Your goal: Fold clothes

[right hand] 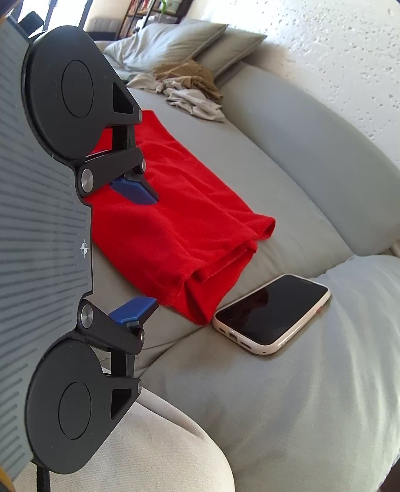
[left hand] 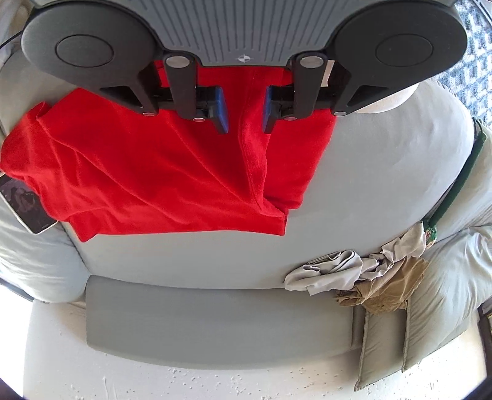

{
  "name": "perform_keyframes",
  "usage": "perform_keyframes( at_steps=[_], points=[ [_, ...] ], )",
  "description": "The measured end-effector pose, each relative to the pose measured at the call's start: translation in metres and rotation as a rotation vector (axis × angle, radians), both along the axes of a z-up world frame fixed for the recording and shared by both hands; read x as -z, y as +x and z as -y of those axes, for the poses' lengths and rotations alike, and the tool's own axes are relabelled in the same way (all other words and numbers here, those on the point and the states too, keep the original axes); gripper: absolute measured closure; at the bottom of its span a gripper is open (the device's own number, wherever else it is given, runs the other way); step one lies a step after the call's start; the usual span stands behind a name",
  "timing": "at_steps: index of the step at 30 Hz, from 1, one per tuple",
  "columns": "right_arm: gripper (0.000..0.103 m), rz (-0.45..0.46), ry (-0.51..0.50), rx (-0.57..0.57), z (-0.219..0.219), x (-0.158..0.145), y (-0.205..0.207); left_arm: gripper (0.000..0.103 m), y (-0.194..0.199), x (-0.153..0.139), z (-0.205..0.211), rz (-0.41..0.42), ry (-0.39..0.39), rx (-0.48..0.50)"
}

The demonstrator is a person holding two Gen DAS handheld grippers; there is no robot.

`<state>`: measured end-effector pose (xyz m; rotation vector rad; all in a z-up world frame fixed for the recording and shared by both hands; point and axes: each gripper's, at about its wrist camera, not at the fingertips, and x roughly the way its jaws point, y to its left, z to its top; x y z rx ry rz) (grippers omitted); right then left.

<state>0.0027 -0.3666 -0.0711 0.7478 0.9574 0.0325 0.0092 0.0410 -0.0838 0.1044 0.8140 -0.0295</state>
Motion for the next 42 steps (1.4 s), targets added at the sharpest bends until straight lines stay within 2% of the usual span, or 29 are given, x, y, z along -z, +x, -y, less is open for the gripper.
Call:
perform_keyframes(
  at_steps=[4,6,7,10,13,15,19,20,22,25,28,31,33,35,38,42],
  points=[
    [0.031,-0.003,0.009,-0.008,-0.002,0.002,-0.001,0.083,0.012,0.007,0.008,-0.018,0.036,-0.014],
    [0.031,-0.002,0.01,-0.01,-0.003,0.002,-0.001,0.097,0.016,0.009,0.008,-0.03,0.041,-0.005],
    [0.031,-0.003,0.01,-0.012,-0.003,0.002,-0.001,0.101,0.018,0.007,0.002,-0.039,0.007,-0.006],
    [0.031,-0.001,0.009,-0.015,-0.003,0.002,-0.001,0.101,0.021,-0.004,-0.025,-0.065,-0.129,-0.037],
    [0.031,0.004,0.005,-0.011,-0.002,0.001,0.0,0.101,0.024,-0.014,-0.067,-0.108,-0.273,-0.147],
    [0.031,0.005,0.002,-0.007,0.0,0.002,0.002,0.101,0.029,-0.012,-0.083,-0.147,-0.29,-0.182],
    [0.031,-0.001,-0.006,-0.009,-0.002,0.004,0.012,0.093,0.036,-0.005,-0.086,-0.236,-0.246,-0.182],
    [0.031,0.001,-0.012,-0.009,-0.002,0.003,0.015,0.077,0.035,-0.008,-0.085,-0.239,-0.234,-0.187],
    [0.031,0.026,-0.011,-0.009,-0.002,-0.001,0.019,0.064,0.03,-0.02,-0.084,-0.204,-0.239,-0.183],
    [0.029,0.084,-0.011,-0.016,0.0,-0.009,0.03,0.064,0.031,-0.041,-0.083,-0.124,-0.271,-0.135],
    [0.029,0.129,-0.029,-0.026,0.004,-0.012,0.051,0.064,0.055,-0.05,-0.085,-0.073,-0.287,-0.103],
    [0.032,0.155,-0.039,-0.027,0.004,-0.01,0.083,0.066,0.09,-0.043,-0.088,-0.093,-0.317,-0.093],
    [0.039,0.143,-0.028,-0.033,0.004,-0.003,0.108,0.066,0.114,-0.035,-0.09,-0.132,-0.359,-0.096],
    [0.042,0.122,-0.032,-0.033,0.002,0.005,0.129,0.066,0.135,-0.025,-0.093,-0.169,-0.397,-0.097],
    [0.042,0.084,-0.027,-0.024,0.001,0.014,0.154,0.066,0.154,-0.015,-0.098,-0.209,-0.418,-0.113],
    [0.041,0.076,0.027,-0.037,-0.001,0.015,0.17,0.065,0.17,-0.008,-0.1,-0.234,-0.439,-0.068]
  ],
)
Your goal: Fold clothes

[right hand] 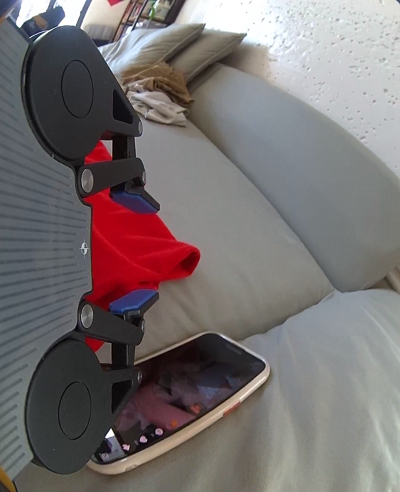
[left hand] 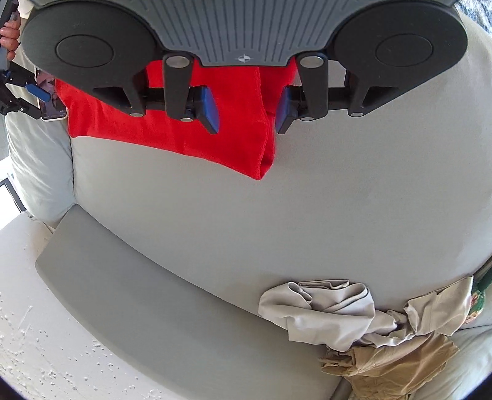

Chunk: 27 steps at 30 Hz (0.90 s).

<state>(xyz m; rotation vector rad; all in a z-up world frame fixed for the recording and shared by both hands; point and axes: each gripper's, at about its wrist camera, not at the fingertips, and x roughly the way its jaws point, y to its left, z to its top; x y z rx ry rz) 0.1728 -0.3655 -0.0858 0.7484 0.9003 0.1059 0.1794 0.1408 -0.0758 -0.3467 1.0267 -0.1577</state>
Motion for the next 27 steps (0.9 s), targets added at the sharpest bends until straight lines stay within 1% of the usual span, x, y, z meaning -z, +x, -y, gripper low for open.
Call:
perform_keyframes(
  at_steps=[2,4,6,9,12,13,14,15,17,18,20,22,23,24,25,26,27],
  points=[
    [0.04,-0.002,-0.057,-0.024,-0.007,0.0,0.011,0.065,0.012,0.005,0.003,-0.01,0.012,0.016],
    [0.042,-0.001,-0.109,-0.051,-0.013,0.001,0.024,0.067,0.024,0.011,0.007,-0.013,0.02,0.032],
    [0.053,0.003,-0.134,-0.086,-0.019,0.006,0.038,0.068,0.033,0.015,0.009,-0.004,0.015,0.051],
    [0.054,-0.014,-0.163,-0.12,-0.026,0.016,0.057,0.074,0.041,0.019,0.014,0.01,0.041,0.083],
    [0.054,-0.036,-0.247,-0.149,-0.035,0.027,0.073,0.081,0.043,0.022,0.019,0.034,0.095,0.109],
    [0.059,-0.035,-0.274,-0.156,-0.037,0.03,0.076,0.102,0.043,0.022,0.019,0.053,0.111,0.115],
    [0.082,-0.025,-0.296,-0.171,-0.04,0.032,0.078,0.103,0.04,0.02,0.019,0.09,0.124,0.11],
    [0.1,-0.013,-0.32,-0.184,-0.043,0.032,0.078,0.103,0.036,0.016,0.018,0.137,0.134,0.098],
    [0.101,0.068,-0.38,-0.148,-0.047,0.022,0.071,0.103,0.029,0.008,0.012,0.221,0.14,0.043],
    [0.101,0.103,-0.4,-0.112,-0.047,0.017,0.067,0.103,0.029,0.005,0.007,0.242,0.135,0.007],
    [0.101,0.126,-0.391,-0.062,-0.044,0.013,0.066,0.103,0.036,0.009,-0.001,0.229,0.116,-0.027],
    [0.101,0.111,-0.397,-0.062,-0.045,0.018,0.071,0.103,0.042,0.015,-0.004,0.19,0.118,-0.035],
    [0.101,0.095,-0.397,-0.067,-0.046,0.022,0.073,0.103,0.043,0.018,-0.006,0.159,0.102,-0.037],
    [0.101,0.083,-0.388,-0.065,-0.045,0.025,0.074,0.101,0.044,0.021,-0.009,0.129,0.069,-0.039],
    [0.101,0.073,-0.376,-0.06,-0.044,0.027,0.074,0.085,0.041,0.022,-0.011,0.119,0.043,-0.038],
    [0.101,0.067,-0.369,-0.058,-0.043,0.028,0.074,0.075,0.037,0.022,-0.013,0.122,0.023,-0.035],
    [0.101,0.063,-0.364,-0.058,-0.042,0.029,0.073,0.072,0.034,0.022,-0.013,0.132,0.018,-0.026]
  ],
)
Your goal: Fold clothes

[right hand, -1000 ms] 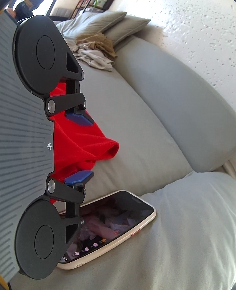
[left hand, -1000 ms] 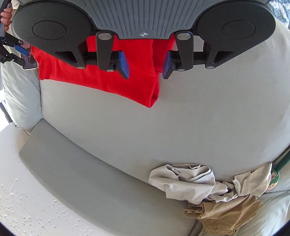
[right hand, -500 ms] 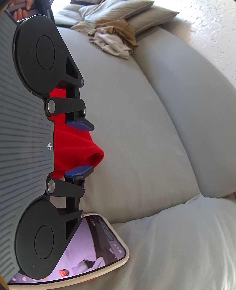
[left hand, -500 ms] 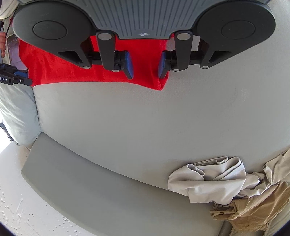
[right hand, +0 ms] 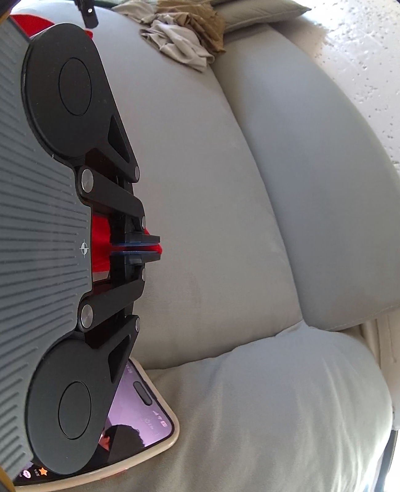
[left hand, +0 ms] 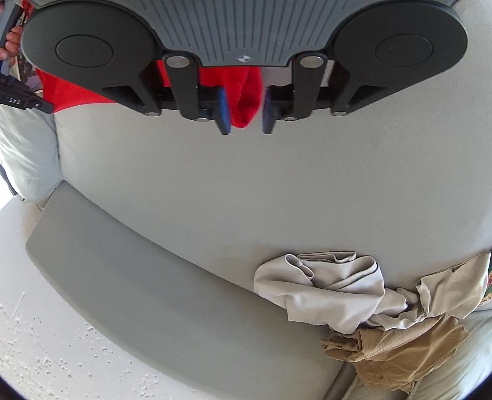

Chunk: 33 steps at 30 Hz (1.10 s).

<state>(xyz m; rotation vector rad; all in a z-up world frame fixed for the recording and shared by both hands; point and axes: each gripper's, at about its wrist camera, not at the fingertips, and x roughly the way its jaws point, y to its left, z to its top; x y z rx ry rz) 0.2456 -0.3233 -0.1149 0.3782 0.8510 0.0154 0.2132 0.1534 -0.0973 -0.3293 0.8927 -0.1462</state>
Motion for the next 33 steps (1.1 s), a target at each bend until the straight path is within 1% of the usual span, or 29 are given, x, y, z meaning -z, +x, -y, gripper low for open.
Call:
perform_keyframes(
  at_steps=[1,3,5,6,10,13,14,16,18,20,22,24,26,27,28,29,30,31,32,33],
  points=[
    [0.101,-0.004,0.005,0.001,0.001,0.001,-0.001,0.072,-0.001,0.001,0.001,0.006,0.006,0.015],
    [0.101,-0.012,0.015,0.002,0.003,0.002,-0.001,0.074,0.003,0.005,0.008,-0.018,0.042,0.05],
    [0.101,-0.018,0.023,0.005,0.004,0.004,0.0,0.086,0.008,0.01,0.016,-0.046,0.078,0.086],
    [0.101,-0.02,0.024,0.005,0.004,0.005,0.0,0.089,0.01,0.012,0.02,-0.054,0.085,0.103],
    [0.101,-0.029,0.012,-0.001,0.001,0.007,0.0,0.09,0.013,0.016,0.031,-0.065,0.115,0.151],
    [0.101,-0.036,0.012,-0.003,0.001,0.008,-0.001,0.1,0.013,0.019,0.035,-0.066,0.143,0.176],
    [0.101,-0.038,0.015,-0.001,0.001,0.009,-0.001,0.101,0.013,0.019,0.036,-0.056,0.15,0.177],
    [0.101,-0.035,0.015,0.006,0.002,0.009,-0.001,0.101,0.011,0.015,0.031,-0.019,0.132,0.144],
    [0.101,0.001,0.017,0.027,0.004,0.008,-0.004,0.101,0.011,0.012,0.02,0.017,0.066,0.067],
    [0.101,0.03,0.031,0.062,0.007,0.007,-0.006,0.101,0.013,0.013,0.01,0.027,0.018,0.003],
    [0.101,0.044,0.038,0.102,0.01,0.008,-0.005,0.101,0.017,0.02,0.008,0.016,0.019,-0.023],
    [0.103,0.044,0.013,0.139,0.011,0.012,-0.002,0.1,0.019,0.033,0.01,-0.017,0.049,-0.035],
    [0.103,0.018,-0.02,0.176,0.014,0.019,0.003,0.094,0.019,0.041,0.008,-0.047,0.046,-0.06],
    [0.103,-0.015,-0.007,0.178,0.018,0.023,0.006,0.093,0.019,0.04,0.007,-0.06,0.041,-0.066],
    [0.103,-0.05,0.013,0.175,0.022,0.027,0.008,0.09,0.019,0.037,0.007,-0.074,0.035,-0.067],
    [0.103,-0.054,0.012,0.177,0.024,0.023,0.006,0.088,0.019,0.033,0.007,-0.091,0.037,-0.059],
    [0.1,-0.048,0.005,0.179,0.026,0.017,0.001,0.087,0.018,0.027,0.007,-0.101,0.052,-0.047],
    [0.096,-0.042,-0.002,0.181,0.027,0.011,-0.003,0.079,0.012,0.018,0.008,-0.095,0.078,-0.038],
    [0.093,-0.026,0.004,0.183,0.029,0.002,-0.01,0.064,0.003,0.009,0.009,-0.079,0.101,-0.033],
    [0.092,0.001,0.018,0.184,0.032,-0.009,-0.022,0.063,-0.007,-0.001,0.008,-0.064,0.119,-0.029]
  ],
)
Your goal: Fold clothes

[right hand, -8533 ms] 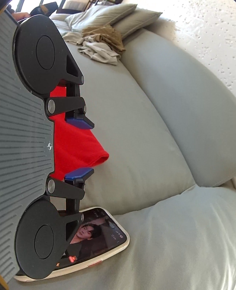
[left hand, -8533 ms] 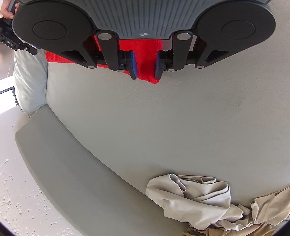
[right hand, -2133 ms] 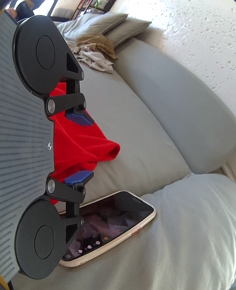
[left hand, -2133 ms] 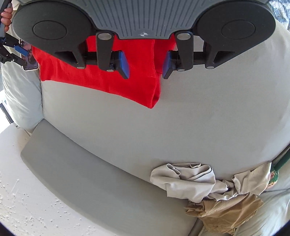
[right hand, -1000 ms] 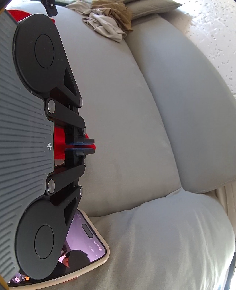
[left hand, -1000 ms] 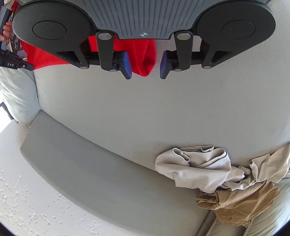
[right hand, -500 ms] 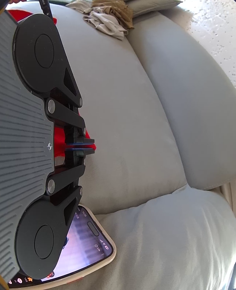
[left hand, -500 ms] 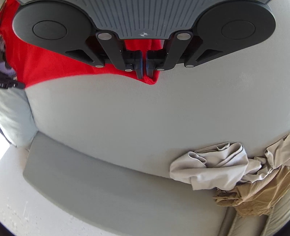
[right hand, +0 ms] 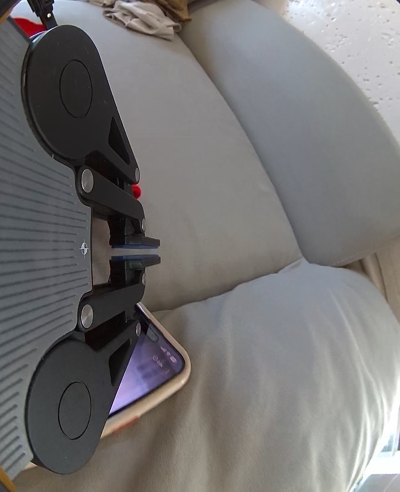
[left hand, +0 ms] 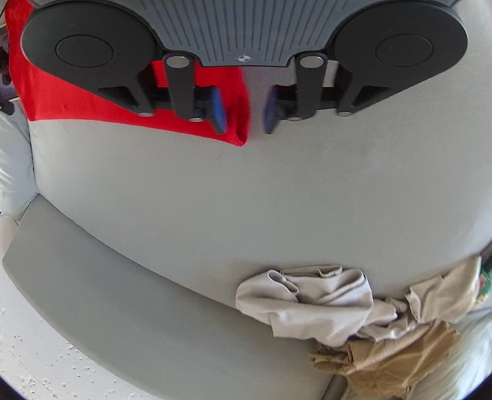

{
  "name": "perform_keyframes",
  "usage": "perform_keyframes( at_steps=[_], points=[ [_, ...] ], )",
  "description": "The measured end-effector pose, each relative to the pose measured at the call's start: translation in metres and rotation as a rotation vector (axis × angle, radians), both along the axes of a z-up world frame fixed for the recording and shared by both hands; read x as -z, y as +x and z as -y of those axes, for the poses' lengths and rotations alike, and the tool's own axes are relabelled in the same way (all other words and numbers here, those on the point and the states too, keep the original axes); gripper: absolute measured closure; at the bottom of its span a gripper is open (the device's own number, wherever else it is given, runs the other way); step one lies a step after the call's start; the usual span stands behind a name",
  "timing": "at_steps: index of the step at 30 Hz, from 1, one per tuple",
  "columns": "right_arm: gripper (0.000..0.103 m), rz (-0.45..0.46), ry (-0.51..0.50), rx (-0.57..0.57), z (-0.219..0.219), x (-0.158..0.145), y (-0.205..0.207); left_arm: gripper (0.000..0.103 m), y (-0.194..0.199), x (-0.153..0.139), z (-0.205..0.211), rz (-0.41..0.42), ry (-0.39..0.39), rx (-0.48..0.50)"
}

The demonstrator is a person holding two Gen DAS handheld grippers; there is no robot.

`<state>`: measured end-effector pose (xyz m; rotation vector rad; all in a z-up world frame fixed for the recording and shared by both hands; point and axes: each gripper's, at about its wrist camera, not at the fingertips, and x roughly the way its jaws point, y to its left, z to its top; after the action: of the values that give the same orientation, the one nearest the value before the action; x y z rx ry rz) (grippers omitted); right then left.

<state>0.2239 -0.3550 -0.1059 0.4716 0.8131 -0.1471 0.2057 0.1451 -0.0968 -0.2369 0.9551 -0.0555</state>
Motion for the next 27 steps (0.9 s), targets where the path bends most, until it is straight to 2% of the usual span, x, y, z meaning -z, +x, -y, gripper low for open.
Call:
perform_keyframes(
  at_steps=[2,4,5,6,7,9,11,14,17,18,20,22,24,26,27],
  points=[
    [0.091,0.066,0.023,0.007,0.006,-0.023,-0.031,0.061,-0.027,-0.02,-0.005,0.02,-0.018,0.036],
    [0.086,0.123,0.06,0.021,0.014,-0.044,-0.071,0.06,-0.062,-0.037,-0.01,0.034,-0.046,0.061],
    [0.078,0.146,0.077,0.029,0.018,-0.053,-0.094,0.057,-0.08,-0.043,-0.011,0.042,-0.056,0.074],
    [0.061,0.158,0.08,0.032,0.02,-0.057,-0.113,0.056,-0.099,-0.05,-0.012,0.051,-0.065,0.087],
    [0.052,0.167,0.079,0.034,0.022,-0.061,-0.132,0.054,-0.116,-0.054,-0.014,0.056,-0.076,0.095],
    [0.049,0.185,0.076,0.037,0.026,-0.068,-0.168,0.053,-0.145,-0.053,-0.015,0.045,-0.1,0.118],
    [0.047,0.155,0.045,0.039,0.031,-0.064,-0.191,0.053,-0.164,-0.044,-0.012,0.023,-0.09,0.138],
    [0.046,0.051,0.07,0.096,0.047,-0.044,-0.208,0.056,-0.182,-0.027,0.001,-0.01,-0.073,0.133],
    [0.053,0.04,0.047,0.041,0.041,-0.039,-0.217,0.058,-0.19,-0.023,0.017,0.025,-0.095,0.145],
    [0.065,0.04,0.038,0.019,0.038,-0.038,-0.22,0.059,-0.189,-0.023,0.026,0.048,-0.092,0.15],
    [0.09,0.055,0.04,-0.081,0.019,-0.034,-0.212,0.072,-0.184,-0.02,0.048,0.09,-0.059,0.161],
    [0.09,0.064,0.007,-0.184,-0.008,-0.03,-0.198,0.085,-0.175,-0.012,0.074,0.14,-0.009,0.199],
    [0.087,0.072,-0.036,-0.272,-0.035,-0.027,-0.182,0.086,-0.166,-0.004,0.097,0.178,0.073,0.264],
    [0.083,0.063,-0.106,-0.337,-0.058,-0.021,-0.163,0.087,-0.162,0.006,0.117,0.147,0.164,0.346],
    [0.074,0.036,-0.152,-0.366,-0.068,-0.016,-0.156,0.087,-0.162,0.011,0.124,0.113,0.211,0.385]
  ],
)
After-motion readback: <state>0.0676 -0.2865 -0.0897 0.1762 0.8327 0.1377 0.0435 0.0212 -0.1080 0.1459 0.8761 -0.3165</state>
